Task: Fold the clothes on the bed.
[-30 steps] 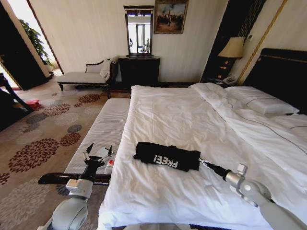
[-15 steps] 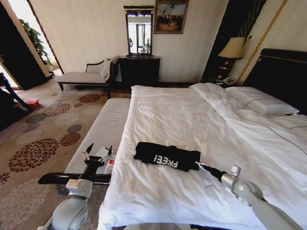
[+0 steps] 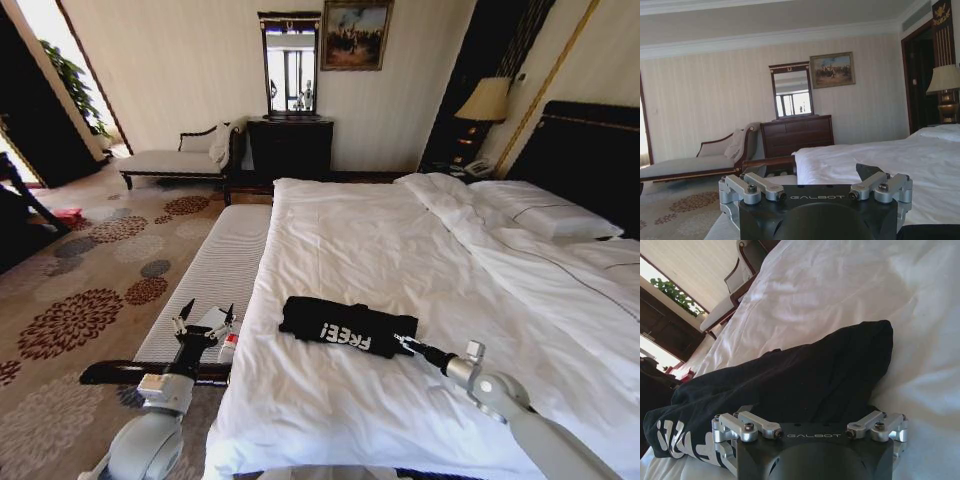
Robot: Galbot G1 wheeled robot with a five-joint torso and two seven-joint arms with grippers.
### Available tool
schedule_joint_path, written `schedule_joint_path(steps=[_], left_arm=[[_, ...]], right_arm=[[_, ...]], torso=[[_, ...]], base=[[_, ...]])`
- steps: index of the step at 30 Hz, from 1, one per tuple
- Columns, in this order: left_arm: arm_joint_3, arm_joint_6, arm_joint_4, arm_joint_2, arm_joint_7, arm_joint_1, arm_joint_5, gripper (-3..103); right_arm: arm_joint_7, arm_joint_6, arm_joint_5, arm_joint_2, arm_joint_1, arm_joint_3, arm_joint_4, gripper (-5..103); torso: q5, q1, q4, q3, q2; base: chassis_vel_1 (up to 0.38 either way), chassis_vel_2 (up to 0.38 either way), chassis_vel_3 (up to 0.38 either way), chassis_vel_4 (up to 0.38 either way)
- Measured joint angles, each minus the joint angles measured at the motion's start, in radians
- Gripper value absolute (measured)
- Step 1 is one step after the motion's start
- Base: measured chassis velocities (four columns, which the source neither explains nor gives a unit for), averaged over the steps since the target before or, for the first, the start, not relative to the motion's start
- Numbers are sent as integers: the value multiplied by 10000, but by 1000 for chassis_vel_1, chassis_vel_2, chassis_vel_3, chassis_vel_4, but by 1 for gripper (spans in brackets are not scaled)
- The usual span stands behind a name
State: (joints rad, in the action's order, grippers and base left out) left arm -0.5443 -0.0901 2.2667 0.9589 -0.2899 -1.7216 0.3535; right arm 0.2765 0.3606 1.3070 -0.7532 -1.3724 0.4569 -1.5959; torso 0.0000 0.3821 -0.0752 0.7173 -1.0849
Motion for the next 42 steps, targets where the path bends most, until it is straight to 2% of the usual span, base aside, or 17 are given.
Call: schedule_joint_path(steps=[5, 8, 10, 11, 12, 14, 17, 19, 20, 23, 26, 28, 29, 32, 42], left_arm=[[0, 0, 0, 0, 0, 0, 0, 100], [0, 0, 0, 0, 0, 0, 0, 100], [0, 0, 0, 0, 0, 0, 0, 100], [0, 0, 0, 0, 0, 0, 0, 100], [0, 0, 0, 0, 0, 0, 0, 100], [0, 0, 0, 0, 0, 0, 0, 100], [0, 0, 0, 0, 0, 0, 0, 100], [1, 0, 0, 0, 0, 0, 0, 100], [1, 0, 0, 0, 0, 0, 0, 100], [0, 0, 0, 0, 1, 0, 0, 100], [0, 0, 0, 0, 0, 0, 0, 100], [0, 0, 0, 0, 0, 0, 0, 100], [0, 0, 0, 0, 0, 0, 0, 100], [0, 0, 0, 0, 0, 0, 0, 100], [1, -1, 0, 0, 0, 0, 1, 100]], right_arm=[[-94, -31, -115, -60, 10, 8, -87, 103], [-163, -62, -211, -107, 27, 19, -128, 90], [-177, -70, -225, -122, 39, 19, -146, 90], [-182, -79, -234, -129, 42, 19, -162, 79], [-183, -81, -235, -131, 42, 19, -171, 79], [-182, -101, -261, -142, -9, 56, -203, 68], [-182, -118, -291, -166, -62, 109, -217, 63], [-180, -135, -339, -172, -149, 171, -238, 51], [-180, -135, -339, -172, -149, 171, -238, 51], [-160, -157, -395, -167, -254, 263, -266, 35], [-147, -175, -409, -154, -282, 297, -269, 30], [-129, -202, -460, -142, -306, 317, -269, 19], [-129, -202, -460, -142, -306, 317, -269, 19], [-123, -215, -523, -142, -350, 344, -324, 4], [32, -280, -749, -177, -423, 382, -342, 2]], torso=[[1, 0, -1, 0, 0], [0, 0, -2, 0, 0], [0, -1, -1, 0, 0], [0, 0, 0, 0, 0], [0, 0, 0, 0, 0], [0, 0, -1, 0, 0], [0, 0, -1, 0, 0], [0, 0, 0, 0, 0], [0, 0, 0, 0, 0], [0, 0, -1, 0, -1], [0, 0, -1, 0, 0], [0, -1, 0, 0, 0], [0, -1, 0, 0, 0], [0, 0, 0, 0, 0], [0, -1, -1, 0, 0]], base=[[0, 0, 0, 0], [0, 0, 0, 0], [0, 0, 0, 0], [0, 0, 0, 0], [0, 0, 0, 0], [0, 0, 0, 0], [0, 0, 0, 0], [0, 0, 0, 0], [0, 0, 0, 0], [0, 0, 0, 0], [0, 0, 0, 0], [0, 0, 0, 0], [0, 0, 0, 0], [0, 0, 0, 0], [0, 0, 0, 0]])
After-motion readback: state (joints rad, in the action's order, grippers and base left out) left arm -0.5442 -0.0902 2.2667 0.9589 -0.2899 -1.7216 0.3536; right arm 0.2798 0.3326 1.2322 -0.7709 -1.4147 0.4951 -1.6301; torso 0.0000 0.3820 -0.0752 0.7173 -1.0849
